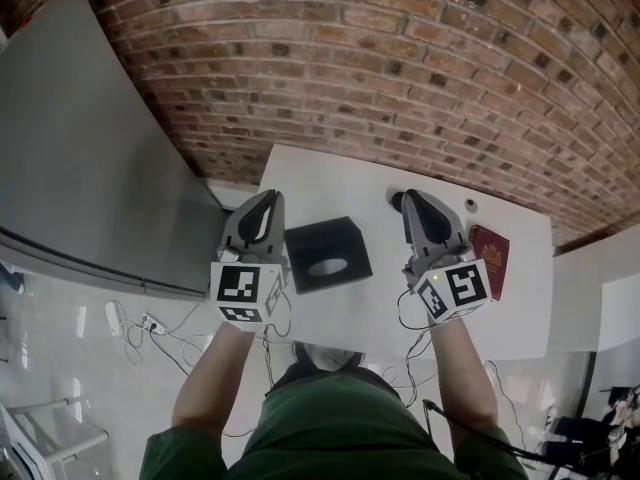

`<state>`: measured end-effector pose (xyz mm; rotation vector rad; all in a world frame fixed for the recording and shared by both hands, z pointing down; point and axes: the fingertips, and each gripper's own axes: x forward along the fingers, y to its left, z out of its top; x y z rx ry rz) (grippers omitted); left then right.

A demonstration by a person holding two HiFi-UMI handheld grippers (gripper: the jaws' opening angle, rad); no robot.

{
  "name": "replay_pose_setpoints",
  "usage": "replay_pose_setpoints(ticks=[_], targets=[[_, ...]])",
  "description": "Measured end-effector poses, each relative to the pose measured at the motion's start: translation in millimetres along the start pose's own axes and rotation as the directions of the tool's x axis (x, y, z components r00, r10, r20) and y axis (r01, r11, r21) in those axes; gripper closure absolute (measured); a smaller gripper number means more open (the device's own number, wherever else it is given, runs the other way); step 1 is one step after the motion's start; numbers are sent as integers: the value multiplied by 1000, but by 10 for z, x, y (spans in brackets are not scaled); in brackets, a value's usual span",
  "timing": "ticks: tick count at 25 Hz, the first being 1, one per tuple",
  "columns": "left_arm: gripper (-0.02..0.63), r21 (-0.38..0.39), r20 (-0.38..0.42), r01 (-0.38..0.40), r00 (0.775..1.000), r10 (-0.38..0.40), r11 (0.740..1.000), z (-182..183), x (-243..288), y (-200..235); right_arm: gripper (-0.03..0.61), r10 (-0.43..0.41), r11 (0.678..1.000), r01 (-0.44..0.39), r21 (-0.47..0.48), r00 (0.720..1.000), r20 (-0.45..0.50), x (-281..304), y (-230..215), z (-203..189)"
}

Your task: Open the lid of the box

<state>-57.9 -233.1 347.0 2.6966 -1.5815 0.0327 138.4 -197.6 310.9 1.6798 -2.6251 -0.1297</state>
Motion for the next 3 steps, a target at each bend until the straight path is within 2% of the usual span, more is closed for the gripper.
replay_pose_setpoints(ticks=[3], targets=[[592,18,-20,6,1000,-6,1000,-111,42,49,577,-6,1000,6,-2,1000,-10,50,7,-32]])
